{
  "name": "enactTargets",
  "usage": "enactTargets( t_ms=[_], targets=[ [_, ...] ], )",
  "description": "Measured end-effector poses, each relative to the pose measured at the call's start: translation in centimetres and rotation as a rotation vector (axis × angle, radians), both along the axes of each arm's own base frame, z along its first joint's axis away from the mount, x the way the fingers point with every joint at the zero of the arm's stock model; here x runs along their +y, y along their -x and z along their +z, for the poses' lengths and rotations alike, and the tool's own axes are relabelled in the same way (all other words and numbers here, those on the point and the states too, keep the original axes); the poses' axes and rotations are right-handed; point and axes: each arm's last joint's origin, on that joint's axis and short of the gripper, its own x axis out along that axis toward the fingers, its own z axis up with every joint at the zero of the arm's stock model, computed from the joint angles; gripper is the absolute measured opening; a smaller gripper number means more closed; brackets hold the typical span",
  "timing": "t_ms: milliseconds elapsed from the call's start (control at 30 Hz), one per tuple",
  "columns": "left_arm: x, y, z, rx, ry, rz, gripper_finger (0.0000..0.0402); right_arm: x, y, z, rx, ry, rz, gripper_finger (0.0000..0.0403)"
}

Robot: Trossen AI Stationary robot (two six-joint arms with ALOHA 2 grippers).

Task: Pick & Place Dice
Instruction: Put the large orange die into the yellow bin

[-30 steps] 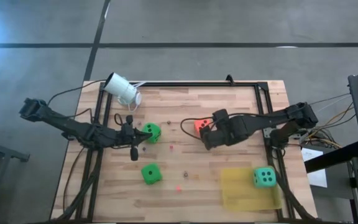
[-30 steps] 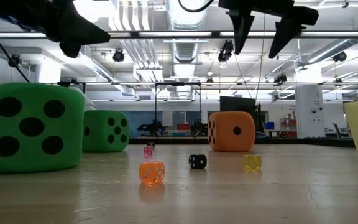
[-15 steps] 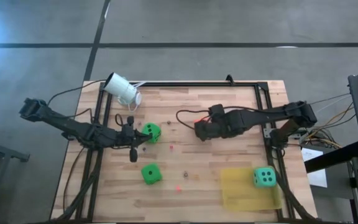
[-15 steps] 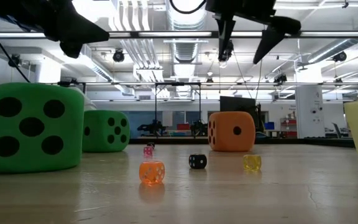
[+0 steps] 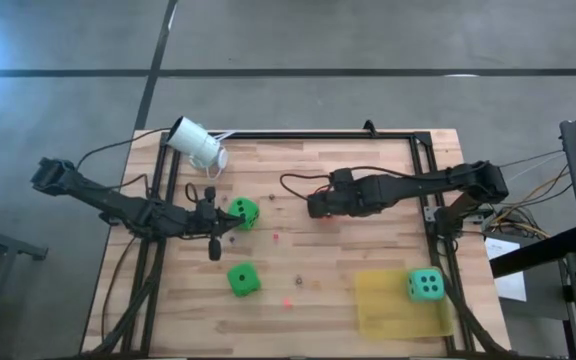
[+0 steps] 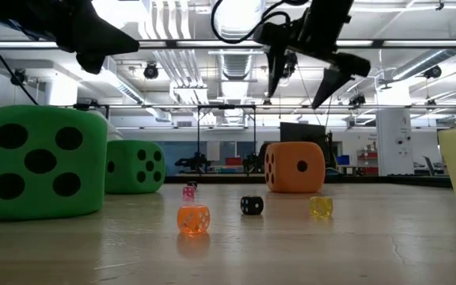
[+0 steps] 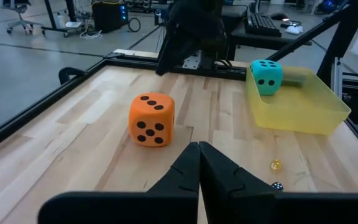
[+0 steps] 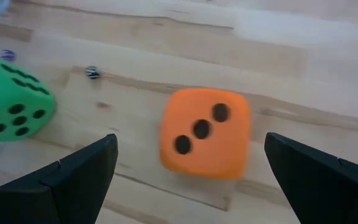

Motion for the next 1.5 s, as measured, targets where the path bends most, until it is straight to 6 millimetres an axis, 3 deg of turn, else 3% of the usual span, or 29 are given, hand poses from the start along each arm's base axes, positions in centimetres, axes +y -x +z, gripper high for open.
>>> enactTargets(
  t_ms=[500,1167,1500],
  targets=[
    [0.0,0.0,0.0,0.000,-0.003,-0.001,0.0006,-0.9,0.2,-2.8,-0.004,-0.037,-0.016,0.0400],
    [0.0,0.0,-0.2,0.008,-0.005,0.000,0.0006,-3.4,0.0,-2.7,-0.019,-0.203,-0.006,0.0400],
    [0.0,0.0,-0.2,0.011,-0.006,0.000,0.0006,-3.8,-2.0,-5.3,0.067,-0.231,0.041,0.0400]
  ],
)
